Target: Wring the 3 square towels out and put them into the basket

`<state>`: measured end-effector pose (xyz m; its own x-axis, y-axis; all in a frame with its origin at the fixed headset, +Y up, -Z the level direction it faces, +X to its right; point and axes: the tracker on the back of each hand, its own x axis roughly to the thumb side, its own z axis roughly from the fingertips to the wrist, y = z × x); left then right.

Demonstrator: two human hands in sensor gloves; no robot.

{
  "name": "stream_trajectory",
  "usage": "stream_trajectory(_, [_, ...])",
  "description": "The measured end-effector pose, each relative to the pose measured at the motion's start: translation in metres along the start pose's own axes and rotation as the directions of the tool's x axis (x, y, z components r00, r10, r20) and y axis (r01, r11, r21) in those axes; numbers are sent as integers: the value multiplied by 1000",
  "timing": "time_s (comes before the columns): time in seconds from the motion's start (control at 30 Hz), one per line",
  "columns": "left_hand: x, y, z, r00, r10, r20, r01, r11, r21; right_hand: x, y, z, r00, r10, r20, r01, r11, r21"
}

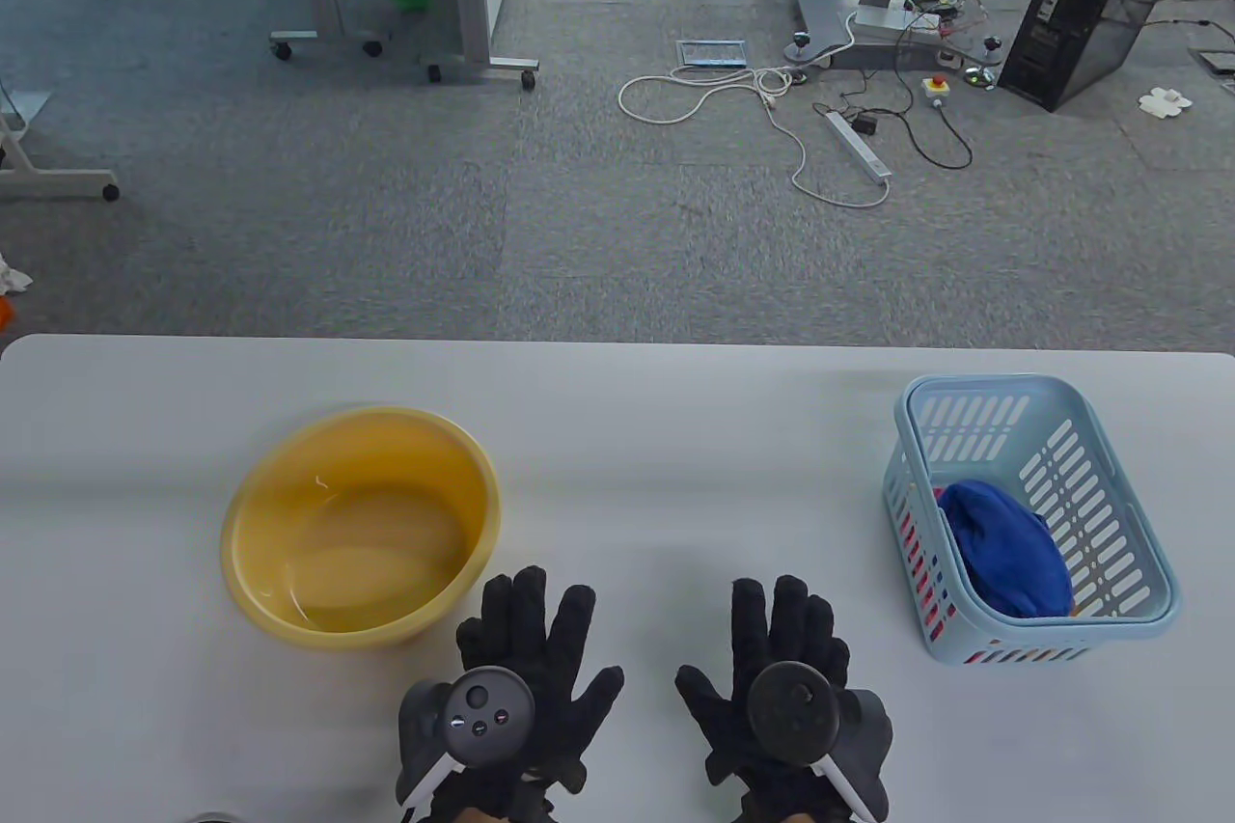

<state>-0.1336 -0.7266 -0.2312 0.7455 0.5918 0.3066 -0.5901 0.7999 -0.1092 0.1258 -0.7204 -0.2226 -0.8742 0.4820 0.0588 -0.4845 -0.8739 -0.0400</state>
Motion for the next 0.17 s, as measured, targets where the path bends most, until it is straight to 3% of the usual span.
stream_trajectory(0.17, [-6,7,3,998,13,-58,-10,998,62,-2,-1,-1,1000,-2,-7,2,1000,3])
